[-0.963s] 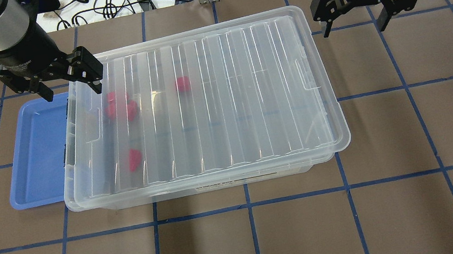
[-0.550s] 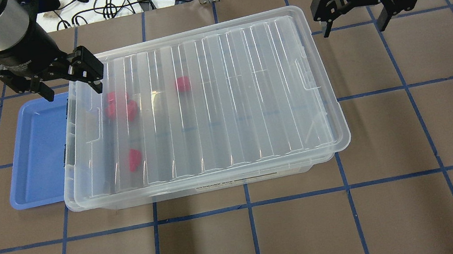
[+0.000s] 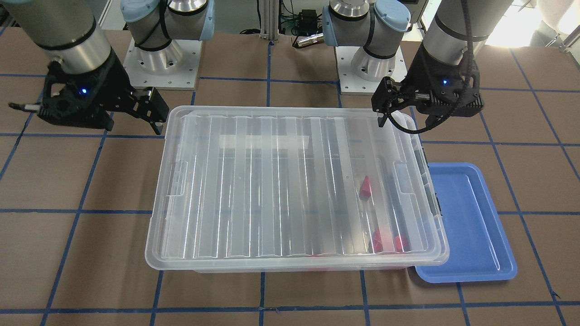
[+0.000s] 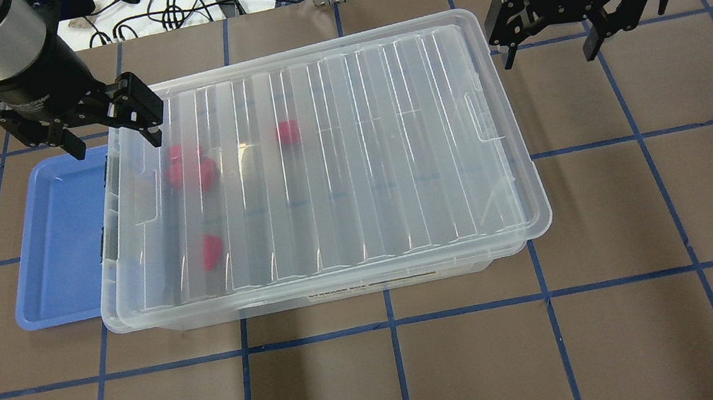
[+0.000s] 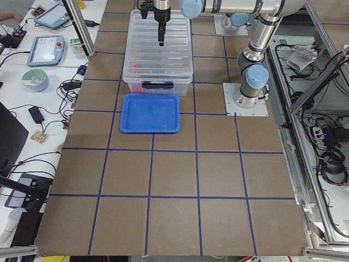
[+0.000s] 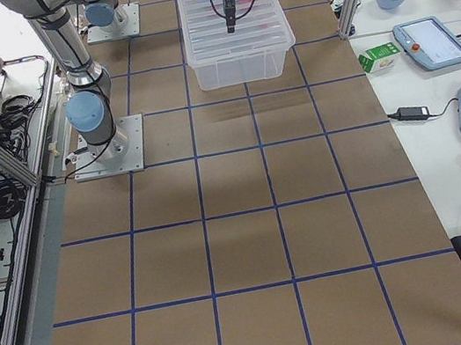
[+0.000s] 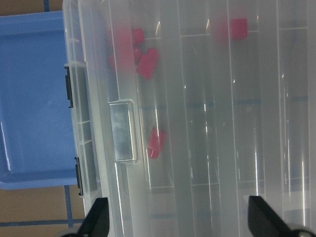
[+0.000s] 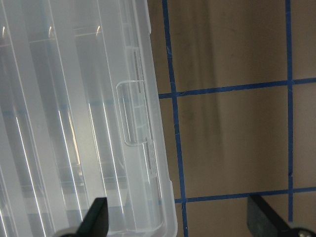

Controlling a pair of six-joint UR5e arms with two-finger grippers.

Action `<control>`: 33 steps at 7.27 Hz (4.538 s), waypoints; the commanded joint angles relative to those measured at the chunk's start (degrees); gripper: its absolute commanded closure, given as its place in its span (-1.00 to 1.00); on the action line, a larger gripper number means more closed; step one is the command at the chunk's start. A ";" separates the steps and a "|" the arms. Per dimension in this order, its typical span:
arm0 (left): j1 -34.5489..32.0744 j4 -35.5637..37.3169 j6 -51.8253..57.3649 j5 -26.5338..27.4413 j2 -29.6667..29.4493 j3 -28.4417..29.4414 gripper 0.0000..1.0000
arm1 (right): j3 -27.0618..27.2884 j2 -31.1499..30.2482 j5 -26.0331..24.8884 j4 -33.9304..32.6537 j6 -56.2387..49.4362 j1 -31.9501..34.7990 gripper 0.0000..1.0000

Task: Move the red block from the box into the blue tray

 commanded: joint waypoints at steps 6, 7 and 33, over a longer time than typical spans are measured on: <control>-0.03 0.02 -0.02 -0.06 -0.07 -0.03 -1.00 | 10.27 6.15 -4.96 -15.23 -1.33 -0.53 -1.00; -0.03 0.02 0.07 -0.14 -0.07 0.06 -1.00 | 10.27 6.24 -7.95 -15.40 -3.78 -1.41 -1.00; 0.32 41.50 12.72 0.65 -16.16 -30.36 0.07 | -2.91 -3.42 0.10 1.30 3.67 2.10 -1.00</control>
